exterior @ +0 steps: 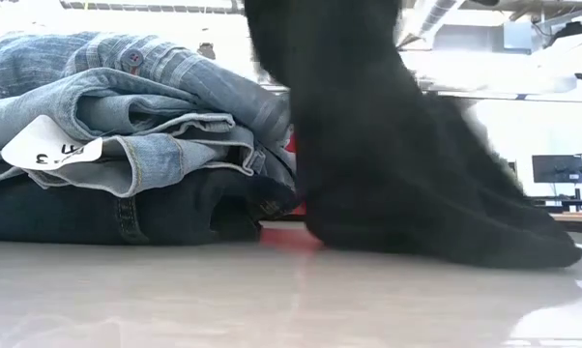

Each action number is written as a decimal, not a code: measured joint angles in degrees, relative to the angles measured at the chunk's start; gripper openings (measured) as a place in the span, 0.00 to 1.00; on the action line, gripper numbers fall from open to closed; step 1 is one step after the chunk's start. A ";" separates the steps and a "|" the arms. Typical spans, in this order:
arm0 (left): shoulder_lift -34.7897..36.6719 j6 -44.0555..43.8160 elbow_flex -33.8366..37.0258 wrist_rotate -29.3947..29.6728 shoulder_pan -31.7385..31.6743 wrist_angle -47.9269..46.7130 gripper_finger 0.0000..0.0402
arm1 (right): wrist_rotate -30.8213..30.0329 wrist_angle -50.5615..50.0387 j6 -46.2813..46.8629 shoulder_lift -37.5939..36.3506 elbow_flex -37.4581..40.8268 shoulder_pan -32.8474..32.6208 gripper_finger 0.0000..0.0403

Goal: Fold Laundry from Bin
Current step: Fold the black underwear

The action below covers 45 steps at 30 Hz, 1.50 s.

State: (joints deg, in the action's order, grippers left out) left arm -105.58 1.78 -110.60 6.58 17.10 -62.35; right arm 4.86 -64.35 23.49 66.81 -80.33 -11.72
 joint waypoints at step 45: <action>-0.48 -45.13 6.90 -5.27 -1.55 -22.35 0.00 | 11.75 52.50 -21.79 13.11 20.21 16.32 0.70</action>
State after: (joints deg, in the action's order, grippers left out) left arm -106.06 -43.35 -103.70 1.31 15.55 -84.69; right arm 16.60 -11.85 1.71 79.92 -60.12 4.60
